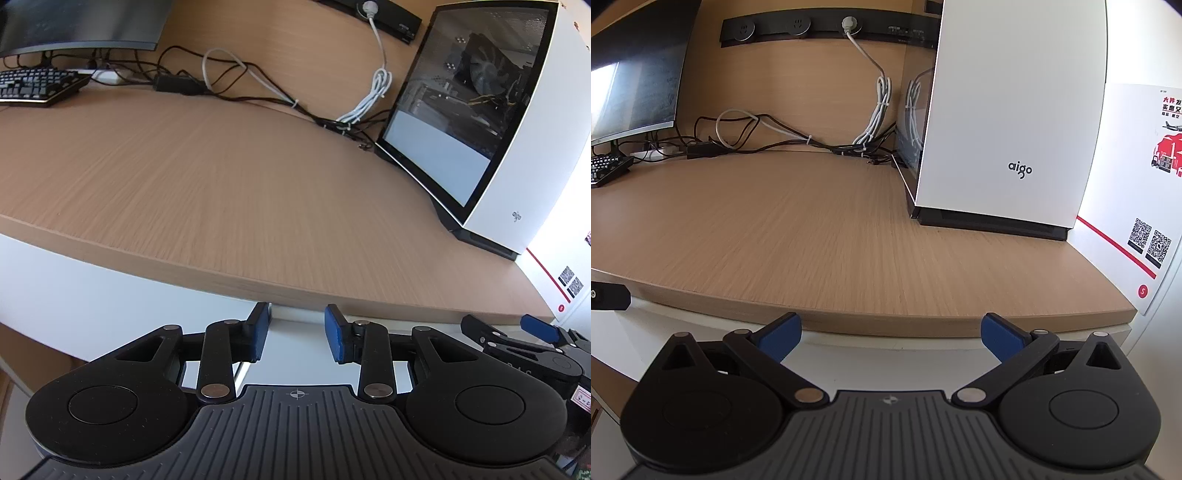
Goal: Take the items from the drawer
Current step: 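Move both tools toward the desk edge above the drawer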
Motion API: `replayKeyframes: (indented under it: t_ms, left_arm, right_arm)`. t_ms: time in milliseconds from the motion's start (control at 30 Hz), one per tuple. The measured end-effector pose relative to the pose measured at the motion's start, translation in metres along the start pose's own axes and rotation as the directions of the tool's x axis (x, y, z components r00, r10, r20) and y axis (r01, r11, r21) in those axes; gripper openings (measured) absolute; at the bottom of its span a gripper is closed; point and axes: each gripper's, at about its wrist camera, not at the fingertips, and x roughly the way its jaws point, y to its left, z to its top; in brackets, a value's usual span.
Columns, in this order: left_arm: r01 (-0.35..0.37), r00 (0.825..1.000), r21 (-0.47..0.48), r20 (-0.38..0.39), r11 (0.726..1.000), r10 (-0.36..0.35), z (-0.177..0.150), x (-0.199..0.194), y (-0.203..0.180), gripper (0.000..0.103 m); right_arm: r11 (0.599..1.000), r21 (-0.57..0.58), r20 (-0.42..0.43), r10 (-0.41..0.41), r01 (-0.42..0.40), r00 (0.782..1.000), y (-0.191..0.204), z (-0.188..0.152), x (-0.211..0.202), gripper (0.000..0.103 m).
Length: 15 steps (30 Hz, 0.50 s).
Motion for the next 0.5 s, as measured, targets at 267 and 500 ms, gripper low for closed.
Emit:
replayKeyframes:
  t_ms: [267, 500]
  left_arm:
    - [0.007, 1.000, 0.014, -0.001, 1.000, -0.007, -0.0001, -0.0001, 0.0002, 0.036]
    - [0.013, 1.000, 0.028, -0.002, 1.000, -0.013, -0.0005, -0.0004, -0.0002, 0.036]
  right_arm:
    - [0.999, 0.035, -0.039, 0.009, -0.008, 0.999, 0.0010, -0.0001, 0.0031, 0.103]
    - [0.999, 0.030, -0.104, 0.041, -0.038, 0.994, 0.0001, -0.0009, 0.0023, 0.103]
